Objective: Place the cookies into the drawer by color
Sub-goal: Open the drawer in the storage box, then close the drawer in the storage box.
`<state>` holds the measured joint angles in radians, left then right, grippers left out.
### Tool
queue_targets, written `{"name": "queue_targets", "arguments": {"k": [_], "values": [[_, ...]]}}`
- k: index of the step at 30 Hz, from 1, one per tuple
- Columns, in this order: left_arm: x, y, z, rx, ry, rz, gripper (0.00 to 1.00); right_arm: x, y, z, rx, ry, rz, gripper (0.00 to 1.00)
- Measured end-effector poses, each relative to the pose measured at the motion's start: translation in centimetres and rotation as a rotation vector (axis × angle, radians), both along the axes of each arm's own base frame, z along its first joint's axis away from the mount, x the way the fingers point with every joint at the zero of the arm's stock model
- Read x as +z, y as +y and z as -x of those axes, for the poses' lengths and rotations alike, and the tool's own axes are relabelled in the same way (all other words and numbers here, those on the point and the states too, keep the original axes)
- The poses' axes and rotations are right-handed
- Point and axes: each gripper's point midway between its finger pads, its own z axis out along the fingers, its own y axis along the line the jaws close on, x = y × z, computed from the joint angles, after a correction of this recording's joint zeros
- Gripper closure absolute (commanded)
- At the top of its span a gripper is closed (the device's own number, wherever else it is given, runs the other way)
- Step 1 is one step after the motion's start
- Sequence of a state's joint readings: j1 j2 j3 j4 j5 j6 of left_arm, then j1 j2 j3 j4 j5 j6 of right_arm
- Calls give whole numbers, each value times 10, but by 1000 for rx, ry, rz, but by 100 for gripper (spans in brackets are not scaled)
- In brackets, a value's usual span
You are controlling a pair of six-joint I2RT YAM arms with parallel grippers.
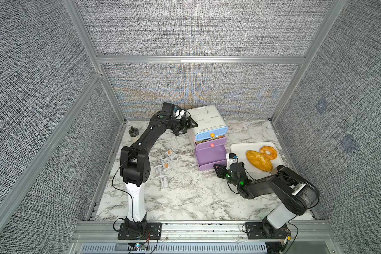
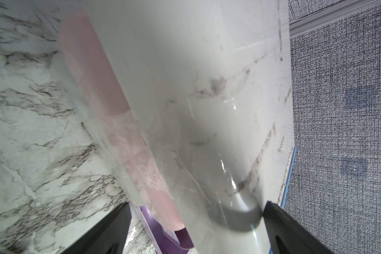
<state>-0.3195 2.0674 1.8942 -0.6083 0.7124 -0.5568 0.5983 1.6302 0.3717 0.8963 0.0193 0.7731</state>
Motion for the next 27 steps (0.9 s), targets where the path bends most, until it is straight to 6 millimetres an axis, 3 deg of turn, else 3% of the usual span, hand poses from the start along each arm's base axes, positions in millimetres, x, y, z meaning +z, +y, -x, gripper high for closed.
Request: {"name": "queue_targets", "arguments": {"k": [3,6,10,15,21,23,27], "values": [[5,2,1,3,-12,-4,1,3,-2,3,3,-1,16,49],[20,4,3,6,-44,2,1,14,-3,4,7,-10,27,42],[47,8,10,14,-100,8,1,44,1,-1,22,-62,31,39],[83,20,18,42,-192,1,1,80,0,-18,24,-126,54,52],[111,39,35,111,-274,-44,1,101,-4,-55,30,-152,64,70],[107,47,47,132,-273,-62,1,103,-1,-68,47,-154,65,74],[74,69,86,192,-209,-110,1,96,8,-93,88,-136,56,81]]}}
